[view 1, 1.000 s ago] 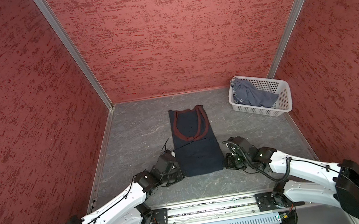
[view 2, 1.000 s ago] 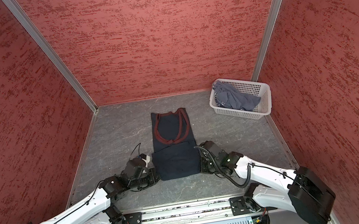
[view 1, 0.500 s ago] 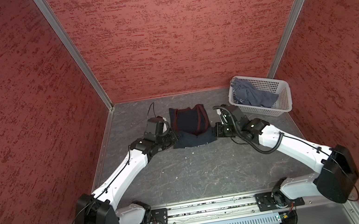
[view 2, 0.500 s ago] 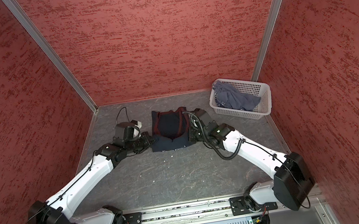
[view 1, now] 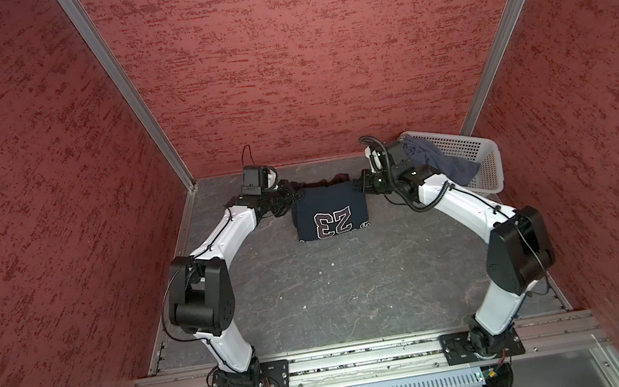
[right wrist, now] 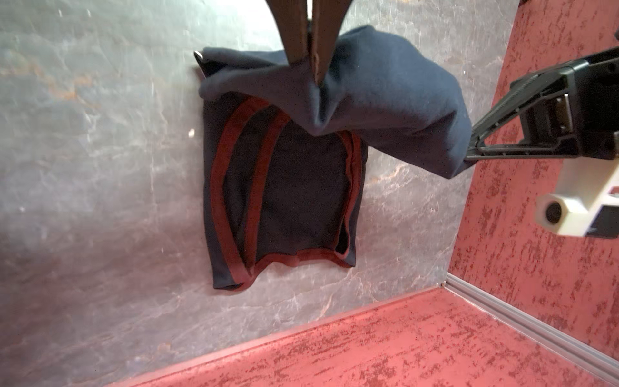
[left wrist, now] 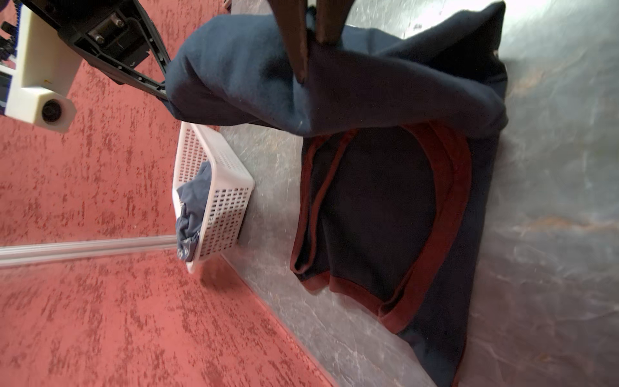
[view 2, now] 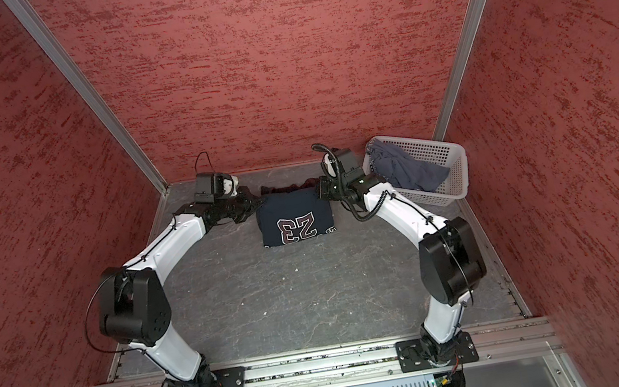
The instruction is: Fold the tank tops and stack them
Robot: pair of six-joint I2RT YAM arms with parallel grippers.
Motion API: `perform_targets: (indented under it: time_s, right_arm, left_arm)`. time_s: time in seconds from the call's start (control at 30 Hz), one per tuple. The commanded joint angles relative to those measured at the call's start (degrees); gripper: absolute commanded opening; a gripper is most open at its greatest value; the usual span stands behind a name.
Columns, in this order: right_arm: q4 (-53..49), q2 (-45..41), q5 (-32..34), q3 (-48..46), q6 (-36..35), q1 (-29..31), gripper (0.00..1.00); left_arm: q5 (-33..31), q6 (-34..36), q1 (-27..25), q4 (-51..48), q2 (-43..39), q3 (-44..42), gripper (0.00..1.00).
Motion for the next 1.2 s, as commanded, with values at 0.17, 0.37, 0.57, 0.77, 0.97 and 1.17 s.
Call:
perform_targets:
  time_s: [0.17, 0.37, 0.57, 0.77, 0.97, 1.17]
  right_arm:
    - [2.44, 4.39, -4.47, 8.10, -0.68, -1.07, 0.03]
    - [2.84, 5.98, -3.39, 10.59, -1.51, -1.20, 0.03]
    - [2.25, 10.45, -2.72, 16.35, -1.84, -1.94, 0.01]
    - [5.21, 8.12, -3.75, 9.41, -0.62, -1.90, 0.00]
    - [8.53, 6.54, -2.58, 1.18, -0.52, -1.99, 0.00]
    - [8.89, 9.92, -1.89, 3.28, -1.33, -2.85, 0.00]
  left_arm:
    - [5.91, -2.45, 2.32, 4.34, 4.16, 5.99, 0.09]
    - [6.84, -3.55, 2.80, 5.04, 6.22, 9.06, 0.12]
    - [7.88, -4.68, 3.72, 6.08, 9.87, 13.59, 0.12]
    - [8.90, -4.03, 3.29, 8.08, 8.13, 9.08, 0.15]
    - [9.07, -4.20, 3.53, 9.04, 8.35, 4.20, 0.19]
    - [9.78, -3.51, 4.30, 7.35, 13.94, 9.00, 0.19]
